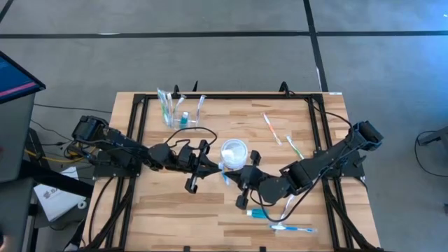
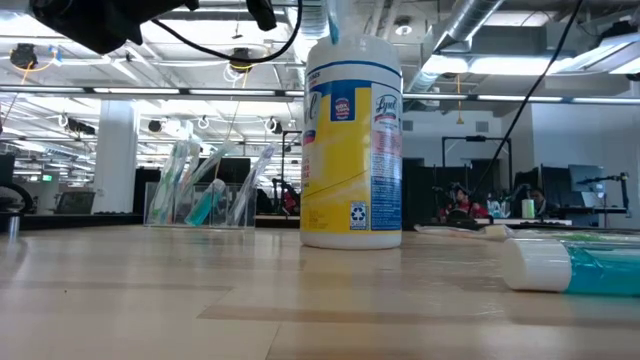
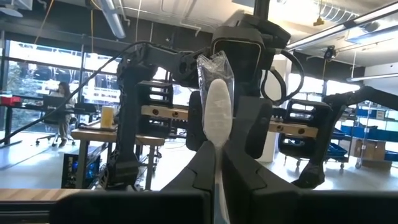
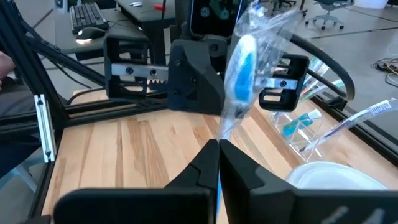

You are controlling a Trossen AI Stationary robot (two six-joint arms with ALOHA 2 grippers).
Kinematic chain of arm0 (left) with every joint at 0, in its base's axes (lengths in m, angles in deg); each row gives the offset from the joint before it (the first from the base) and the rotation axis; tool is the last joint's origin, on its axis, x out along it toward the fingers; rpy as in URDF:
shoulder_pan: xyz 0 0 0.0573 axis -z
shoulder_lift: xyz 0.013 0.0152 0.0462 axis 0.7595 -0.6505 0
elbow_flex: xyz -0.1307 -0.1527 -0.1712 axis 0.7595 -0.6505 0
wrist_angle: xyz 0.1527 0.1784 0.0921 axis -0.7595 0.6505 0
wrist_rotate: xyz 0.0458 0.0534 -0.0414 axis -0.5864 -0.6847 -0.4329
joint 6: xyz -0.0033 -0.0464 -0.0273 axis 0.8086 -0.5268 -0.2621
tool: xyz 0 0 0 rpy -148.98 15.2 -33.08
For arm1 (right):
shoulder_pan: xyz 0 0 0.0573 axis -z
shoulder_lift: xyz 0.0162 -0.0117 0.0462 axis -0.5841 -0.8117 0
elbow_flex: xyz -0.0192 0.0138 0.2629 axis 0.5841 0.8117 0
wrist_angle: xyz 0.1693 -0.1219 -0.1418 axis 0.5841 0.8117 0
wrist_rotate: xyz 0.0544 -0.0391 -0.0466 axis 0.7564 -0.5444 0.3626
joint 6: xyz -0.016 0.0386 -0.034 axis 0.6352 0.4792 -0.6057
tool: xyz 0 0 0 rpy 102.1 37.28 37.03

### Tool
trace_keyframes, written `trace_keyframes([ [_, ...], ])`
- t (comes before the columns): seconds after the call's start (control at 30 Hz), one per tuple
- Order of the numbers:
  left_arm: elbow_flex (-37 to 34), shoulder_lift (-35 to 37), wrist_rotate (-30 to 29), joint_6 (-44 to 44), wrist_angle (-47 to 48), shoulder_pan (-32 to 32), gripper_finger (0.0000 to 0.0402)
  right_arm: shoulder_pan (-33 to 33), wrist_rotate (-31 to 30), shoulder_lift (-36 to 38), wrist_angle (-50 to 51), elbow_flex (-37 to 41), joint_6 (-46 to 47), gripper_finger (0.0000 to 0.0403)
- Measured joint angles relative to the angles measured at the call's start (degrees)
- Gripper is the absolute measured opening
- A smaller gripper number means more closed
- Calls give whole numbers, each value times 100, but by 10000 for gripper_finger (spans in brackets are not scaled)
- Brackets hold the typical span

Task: Pick & Place toothbrushing station
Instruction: Put the top blue toothbrush into the transparent organizer

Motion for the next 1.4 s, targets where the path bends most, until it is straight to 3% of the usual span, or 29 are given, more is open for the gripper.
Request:
trace_keyframes([
  [0.23,-2,475,-130,122,697,41,2,-142,-379,0,106,0,-46,47],
  [0.43,-4,1125,-1411,345,1995,323,1,-237,-427,2,126,0,-45,87],
  [0.7,-4,1694,-3073,568,3022,604,3,-348,-423,2,215,2,-44,98],
  [0.9,-402,2010,-3914,465,3106,576,2,-362,-406,2,235,2,-44,98],
  [1.2,-976,2644,-4445,278,3081,173,2,-361,-401,2,343,2,-46,98],
  [1.4,-1019,2675,-4442,236,3079,-296,2,-351,-390,2,403,2,-48,98],
])
